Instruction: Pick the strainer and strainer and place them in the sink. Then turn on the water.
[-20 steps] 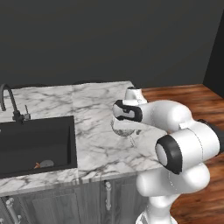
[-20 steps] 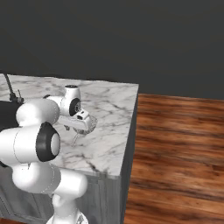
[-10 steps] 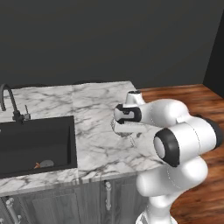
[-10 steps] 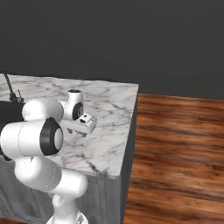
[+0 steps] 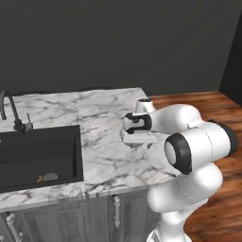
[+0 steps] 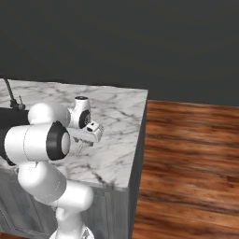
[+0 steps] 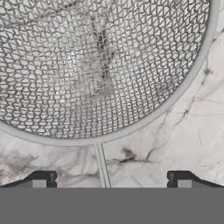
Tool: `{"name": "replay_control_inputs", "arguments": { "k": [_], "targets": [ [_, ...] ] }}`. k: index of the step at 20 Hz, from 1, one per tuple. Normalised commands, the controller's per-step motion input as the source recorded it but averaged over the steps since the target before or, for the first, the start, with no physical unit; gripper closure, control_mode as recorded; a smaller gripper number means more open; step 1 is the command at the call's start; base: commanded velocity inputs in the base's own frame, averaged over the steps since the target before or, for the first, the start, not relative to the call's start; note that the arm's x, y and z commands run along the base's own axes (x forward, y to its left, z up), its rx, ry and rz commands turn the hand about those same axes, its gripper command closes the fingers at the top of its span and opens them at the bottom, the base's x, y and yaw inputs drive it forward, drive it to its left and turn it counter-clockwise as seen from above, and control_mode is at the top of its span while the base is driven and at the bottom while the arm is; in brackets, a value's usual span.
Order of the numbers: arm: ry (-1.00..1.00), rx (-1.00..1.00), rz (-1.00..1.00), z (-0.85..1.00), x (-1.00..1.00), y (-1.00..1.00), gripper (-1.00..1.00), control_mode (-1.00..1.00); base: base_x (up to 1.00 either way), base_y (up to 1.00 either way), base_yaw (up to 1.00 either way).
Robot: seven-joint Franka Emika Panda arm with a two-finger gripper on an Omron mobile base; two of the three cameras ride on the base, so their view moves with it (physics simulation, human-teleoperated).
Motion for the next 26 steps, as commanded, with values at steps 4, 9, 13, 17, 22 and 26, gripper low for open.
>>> {"name": "replay_control_inputs", "arguments": {
  "k": [4,9,13,17,22,26],
  "targets": [
    [0.00,0.00,0.00,-0.02,0.03,0.00,-1.00,-1.00,0.00,0.00,0.00],
    [0.00,0.00,0.00,-0.03,0.01,0.00,-1.00,-1.00,0.00,0.00,0.00],
    [0.00,0.00,0.00,0.00,0.00,0.00,-1.00,-1.00,0.00,0.00,0.00],
    [-0.03,0.00,0.00,0.00,-0.06,0.00,-1.00,-1.00,0.00,0.00,0.00],
    [-0.01,0.00,0.00,0.00,-0.06,0.00,-1.00,-1.00,0.00,0.00,0.00],
    [-0.03,0.00,0.00,0.00,-0.09,0.00,-1.00,-1.00,0.00,0.00,0.00]
  ]
}}
